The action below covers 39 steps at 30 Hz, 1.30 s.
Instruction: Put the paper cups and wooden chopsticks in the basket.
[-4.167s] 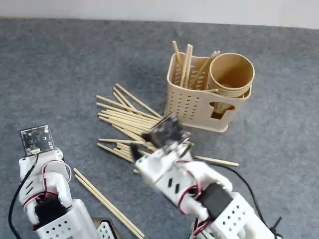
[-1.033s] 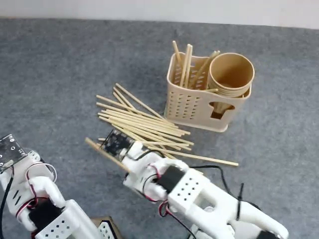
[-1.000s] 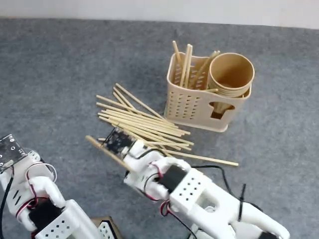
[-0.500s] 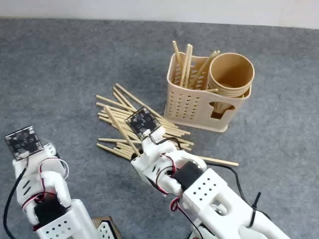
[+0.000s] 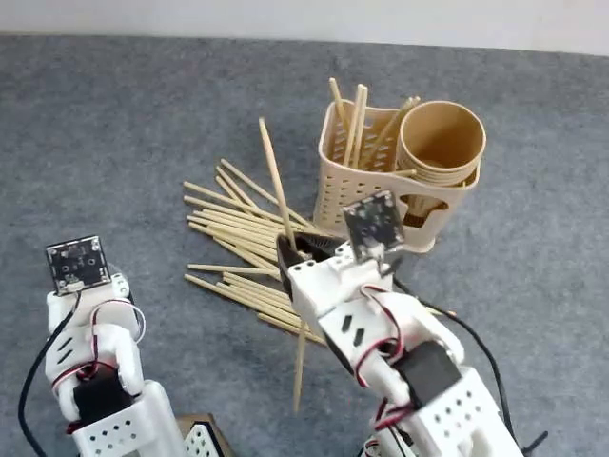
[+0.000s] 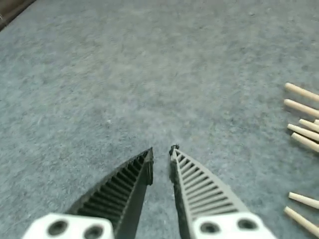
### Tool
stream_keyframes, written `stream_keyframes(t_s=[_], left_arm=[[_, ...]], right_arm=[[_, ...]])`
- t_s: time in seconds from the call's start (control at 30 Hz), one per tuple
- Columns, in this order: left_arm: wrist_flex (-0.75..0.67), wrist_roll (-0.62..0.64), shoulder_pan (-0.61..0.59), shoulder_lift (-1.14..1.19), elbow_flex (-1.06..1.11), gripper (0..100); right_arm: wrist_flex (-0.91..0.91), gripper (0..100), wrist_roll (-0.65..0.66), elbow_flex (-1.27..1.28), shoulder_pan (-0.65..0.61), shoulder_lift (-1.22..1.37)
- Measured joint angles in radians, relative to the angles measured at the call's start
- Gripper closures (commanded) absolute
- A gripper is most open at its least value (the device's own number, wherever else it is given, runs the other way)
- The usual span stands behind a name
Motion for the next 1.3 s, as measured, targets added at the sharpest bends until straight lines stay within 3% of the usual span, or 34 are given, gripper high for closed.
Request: stream_keyframes(t_s=[0.47,0.8,1.3], left_arm=[[0.000,-0.003,0.003,0.000,0.000,92],[0.000,-0.003,0.003,0.000,0.000,92],[0.000,-0.003,0.003,0.000,0.000,92]], right_arm=[[-0.288,99.3,0.075,-0.011,0.127,-0.080],[-0.353,99.3,0.078,-0.126,0.150,-0.074],[-0.819,99.3,0.078,-0.186,0.407,0.241]])
